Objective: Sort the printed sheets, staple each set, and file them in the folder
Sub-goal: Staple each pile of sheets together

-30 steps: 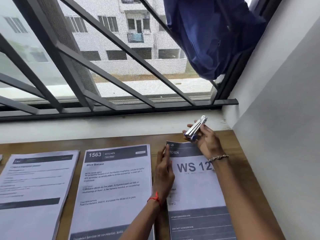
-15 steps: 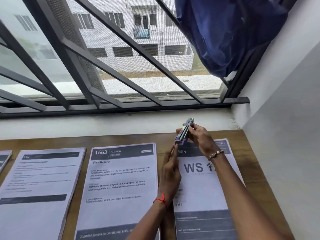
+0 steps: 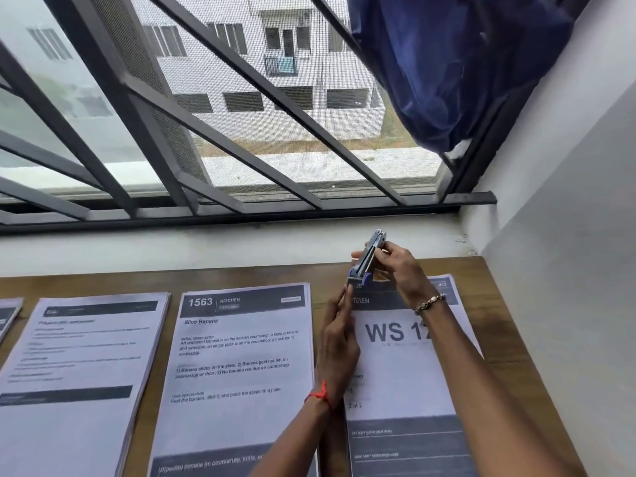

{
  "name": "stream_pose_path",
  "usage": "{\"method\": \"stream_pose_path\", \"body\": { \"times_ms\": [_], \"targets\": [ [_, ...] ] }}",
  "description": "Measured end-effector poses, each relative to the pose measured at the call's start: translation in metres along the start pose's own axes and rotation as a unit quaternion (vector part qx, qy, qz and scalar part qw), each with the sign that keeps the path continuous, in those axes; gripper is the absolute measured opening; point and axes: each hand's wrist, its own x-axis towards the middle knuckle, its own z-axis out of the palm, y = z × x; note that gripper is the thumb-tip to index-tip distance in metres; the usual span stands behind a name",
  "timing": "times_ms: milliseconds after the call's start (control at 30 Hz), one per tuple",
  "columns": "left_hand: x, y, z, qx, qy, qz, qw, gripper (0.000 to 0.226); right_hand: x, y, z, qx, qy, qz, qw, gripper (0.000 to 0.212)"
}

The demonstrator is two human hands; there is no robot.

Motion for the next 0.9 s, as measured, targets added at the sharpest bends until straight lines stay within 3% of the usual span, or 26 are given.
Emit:
{"method": "stream_pose_path", "body": {
  "times_ms": [133,233,400,567,767,900],
  "targets": [
    [0.0,-0.001,0.0,0.008,-0.003,-0.004,1.0,0.06,0.001,0.002,0.003,0.009,0.033,-0.019,0.999,0.016],
    [0.0,-0.001,0.001,0.008,-0.004,-0.009,1.0,0.06,0.002,0.001,0.006,0.038,0.133,-0.047,0.989,0.002],
    [0.0,-0.002,0.0,0.009,-0.007,-0.007,1.0,0.06,0.007,-0.004,0.009,0.034,0.198,-0.069,0.977,0.021],
    [0.001,0.0,0.0,0.001,-0.002,-0.004,1.0,0.061,0.011,-0.001,0.014,-0.161,0.246,-0.079,0.952,0.02],
    [0.0,0.003,-0.001,-0.005,0.004,0.0,1.0,0.057,0.013,-0.003,0.025,-0.228,0.278,-0.125,0.925,0.022],
    [0.001,0.003,-0.001,-0.008,0.004,0.0,1.0,0.057,0.011,0.0,0.026,-0.268,0.261,-0.11,0.921,0.028]
  ]
}}
